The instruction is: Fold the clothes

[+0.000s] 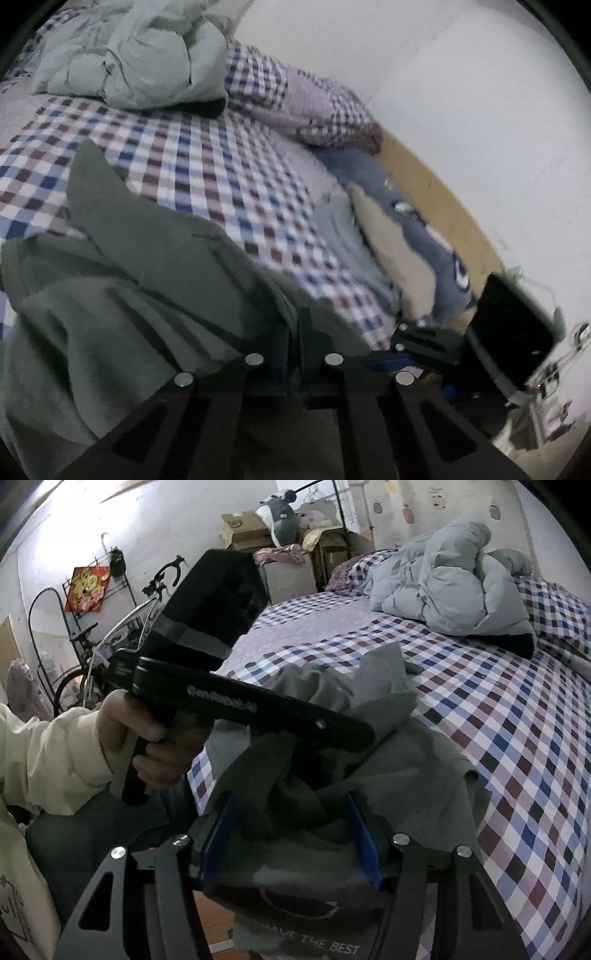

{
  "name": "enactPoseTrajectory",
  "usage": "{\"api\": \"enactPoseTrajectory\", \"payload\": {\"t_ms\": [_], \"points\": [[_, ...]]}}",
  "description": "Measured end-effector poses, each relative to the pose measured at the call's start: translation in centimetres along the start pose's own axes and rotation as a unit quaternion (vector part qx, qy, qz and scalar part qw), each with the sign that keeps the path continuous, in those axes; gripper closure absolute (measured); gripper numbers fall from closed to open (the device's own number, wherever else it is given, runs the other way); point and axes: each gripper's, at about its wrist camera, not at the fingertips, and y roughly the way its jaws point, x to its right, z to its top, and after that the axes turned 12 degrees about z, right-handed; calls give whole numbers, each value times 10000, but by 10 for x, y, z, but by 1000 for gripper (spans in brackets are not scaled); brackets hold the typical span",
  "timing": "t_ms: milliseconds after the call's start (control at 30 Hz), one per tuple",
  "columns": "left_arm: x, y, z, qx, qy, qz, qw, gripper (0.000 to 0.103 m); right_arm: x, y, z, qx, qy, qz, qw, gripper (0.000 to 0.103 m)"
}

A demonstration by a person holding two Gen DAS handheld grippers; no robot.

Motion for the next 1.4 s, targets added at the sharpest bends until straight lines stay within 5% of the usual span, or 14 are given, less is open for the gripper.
{"api": "enactPoseTrajectory", "payload": {"t_ms": [233, 733, 1233, 1400], "points": [[-4, -30, 27, 551, -402, -347, 9971, 101, 18, -35, 2, 686, 397, -75, 9968, 39], [-1, -144, 129, 2088, -600, -222, 9759, 102, 35, -106, 3, 2347, 991, -192, 9668, 39], [-40, -265, 150, 3444, -1094, 357, 9318, 102, 34, -117, 3, 2521, 991, -114, 9625, 38], [-94, -284, 108, 3674, -1662, 1123, 9082, 102, 33, -103, 9, 2277, 927, -142, 9692, 38]]}}
